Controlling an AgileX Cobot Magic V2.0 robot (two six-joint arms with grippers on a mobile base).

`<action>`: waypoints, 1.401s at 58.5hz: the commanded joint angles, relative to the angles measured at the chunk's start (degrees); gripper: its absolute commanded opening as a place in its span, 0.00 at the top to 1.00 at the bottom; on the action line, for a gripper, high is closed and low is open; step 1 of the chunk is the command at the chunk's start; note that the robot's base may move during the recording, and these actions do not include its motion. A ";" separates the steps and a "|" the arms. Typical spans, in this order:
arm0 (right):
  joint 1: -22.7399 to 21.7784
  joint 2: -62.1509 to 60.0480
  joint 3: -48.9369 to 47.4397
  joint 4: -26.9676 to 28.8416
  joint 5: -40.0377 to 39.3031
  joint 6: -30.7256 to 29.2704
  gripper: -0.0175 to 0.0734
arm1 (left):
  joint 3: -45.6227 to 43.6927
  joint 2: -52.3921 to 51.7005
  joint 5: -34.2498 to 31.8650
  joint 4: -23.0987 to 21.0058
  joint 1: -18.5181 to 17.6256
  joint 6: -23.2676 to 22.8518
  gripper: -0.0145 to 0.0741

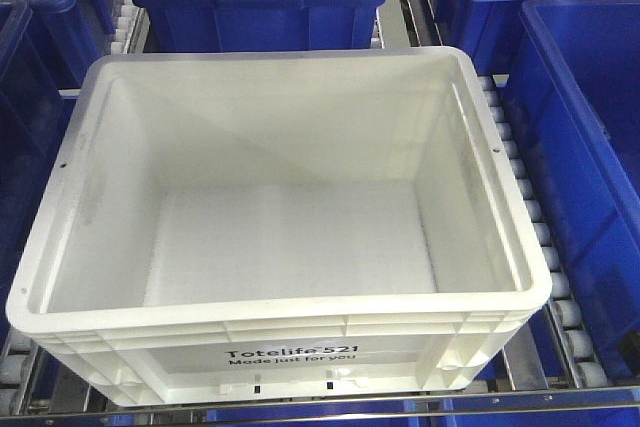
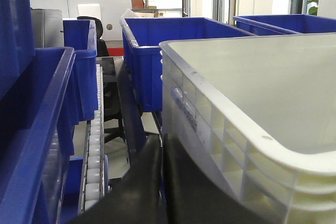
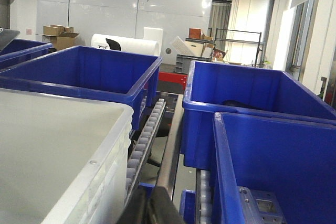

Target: Move bin from left to right shelf

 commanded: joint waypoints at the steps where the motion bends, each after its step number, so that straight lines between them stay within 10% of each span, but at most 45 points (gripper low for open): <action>1: -0.24 0.30 -1.75 -0.11 -3.99 -0.90 0.82 | 1.09 -0.89 -4.53 -0.59 -0.33 -0.20 0.84; 26: -0.24 0.30 -1.75 -1.23 -3.74 -0.91 0.82 | 1.09 -0.89 -4.53 -0.59 -0.33 -0.20 0.84; 45: -0.24 -1.09 1.82 -19.48 -2.73 16.43 0.82 | 1.09 -0.89 -4.53 -0.59 -0.33 -0.20 0.84; 59: -0.24 -15.71 16.29 -19.73 -13.63 16.68 0.82 | 1.09 -0.89 -4.53 -0.59 -0.33 -0.20 0.84; 82: -0.23 -22.81 17.05 -19.78 -1.88 16.95 0.82 | 1.09 -0.82 -4.24 -0.59 -0.33 -0.20 0.84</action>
